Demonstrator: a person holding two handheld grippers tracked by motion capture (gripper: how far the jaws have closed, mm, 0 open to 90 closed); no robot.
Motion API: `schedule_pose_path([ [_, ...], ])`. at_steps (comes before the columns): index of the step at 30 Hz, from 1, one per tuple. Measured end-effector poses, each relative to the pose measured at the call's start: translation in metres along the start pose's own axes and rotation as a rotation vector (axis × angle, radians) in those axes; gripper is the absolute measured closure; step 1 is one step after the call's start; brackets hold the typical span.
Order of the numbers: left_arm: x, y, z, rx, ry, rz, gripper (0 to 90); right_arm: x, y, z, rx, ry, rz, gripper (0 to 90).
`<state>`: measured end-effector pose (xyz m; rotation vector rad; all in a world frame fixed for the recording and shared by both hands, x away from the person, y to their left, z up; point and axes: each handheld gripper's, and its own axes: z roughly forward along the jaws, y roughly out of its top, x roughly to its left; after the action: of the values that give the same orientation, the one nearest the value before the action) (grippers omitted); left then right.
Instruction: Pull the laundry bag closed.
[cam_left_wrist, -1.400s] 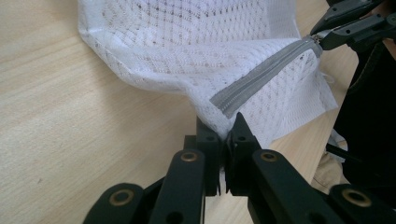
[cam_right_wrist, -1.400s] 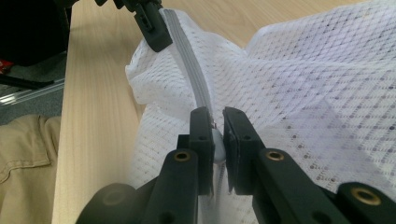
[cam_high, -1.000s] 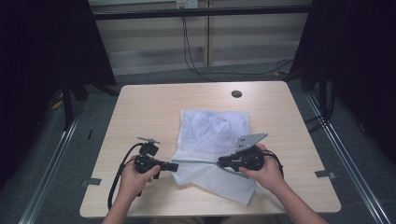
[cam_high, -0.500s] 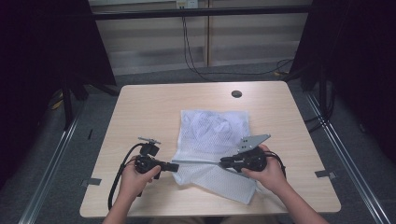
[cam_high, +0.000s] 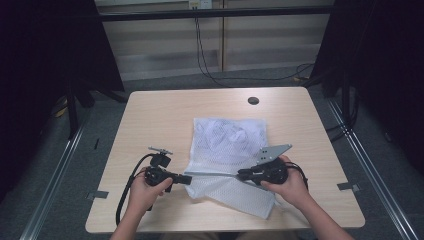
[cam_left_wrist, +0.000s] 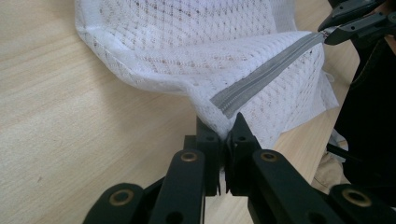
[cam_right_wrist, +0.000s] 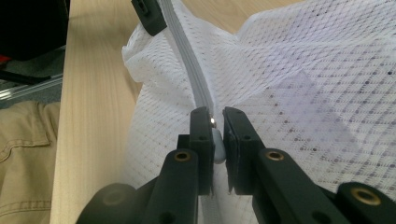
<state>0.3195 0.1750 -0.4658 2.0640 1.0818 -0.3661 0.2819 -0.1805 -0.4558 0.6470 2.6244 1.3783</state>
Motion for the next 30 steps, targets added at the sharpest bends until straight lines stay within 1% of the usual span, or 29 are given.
schedule_pose_path([
  [1,0.001,0.0,-0.001,0.005,-0.008,0.01,86.4,0.0,0.0,0.0,0.0,0.0,-0.001,82.7],
  [3,0.001,0.0,-0.001,-0.002,0.002,0.004,86.4,0.0,-0.002,-0.002,0.003,-0.006,-0.001,82.7],
  [5,0.0,0.0,0.0,0.007,-0.007,0.008,86.4,-0.001,-0.003,-0.004,0.0,-0.005,0.002,82.7],
  [8,-0.001,0.0,0.001,0.001,0.004,0.002,86.4,-0.001,-0.004,-0.005,0.001,-0.004,0.005,82.7],
  [10,0.0,0.0,0.001,0.004,-0.003,0.006,86.5,-0.001,-0.004,-0.005,0.003,0.003,0.003,82.7],
  [11,0.0,0.0,0.001,0.004,0.007,0.005,86.4,-0.001,-0.005,-0.005,0.005,0.001,0.0,82.7],
  [12,0.0,0.0,0.001,0.006,-0.005,-0.004,86.5,-0.001,-0.005,-0.005,0.008,-0.001,0.001,82.7],
  [13,0.0,0.0,0.001,0.012,-0.016,-0.002,86.4,-0.001,-0.006,-0.006,0.005,-0.001,0.002,82.7],
  [15,-0.001,0.0,0.002,0.005,0.003,-0.004,86.4,-0.001,-0.006,-0.007,0.003,0.003,-0.002,82.7],
  [16,-0.001,0.0,0.003,0.009,-0.004,-0.005,86.5,-0.001,-0.006,-0.007,0.006,0.001,0.004,82.7],
  [20,-0.002,0.001,0.003,0.006,-0.002,0.005,86.5,-0.001,-0.007,-0.009,0.001,0.0,0.006,82.8],
  [21,-0.002,0.001,0.003,0.005,0.002,0.005,86.4,-0.001,-0.008,-0.009,-0.001,0.0,0.006,82.8],
  [22,-0.001,0.001,0.002,0.011,-0.005,0.004,86.5,-0.001,-0.008,-0.01,0.003,-0.003,0.004,82.8],
  [23,-0.001,0.0,0.002,0.007,0.003,-0.003,86.5,-0.002,-0.008,-0.01,0.007,-0.003,0.007,82.9],
  [25,-0.001,0.0,0.001,0.004,-0.006,-0.002,86.5,-0.003,-0.01,-0.012,0.002,-0.001,0.011,82.9],
  [27,-0.001,0.0,0.002,0.0,-0.002,-0.009,86.4,-0.003,-0.01,-0.013,0.007,-0.005,0.013,83.0],
  [29,-0.001,0.0,0.003,0.002,0.003,-0.004,86.5,-0.003,-0.011,-0.014,0.009,0.0,0.021,83.1],
  [30,-0.001,0.001,0.003,0.01,-0.007,0.003,86.4,-0.003,-0.012,-0.015,0.011,0.001,0.023,83.1],
])
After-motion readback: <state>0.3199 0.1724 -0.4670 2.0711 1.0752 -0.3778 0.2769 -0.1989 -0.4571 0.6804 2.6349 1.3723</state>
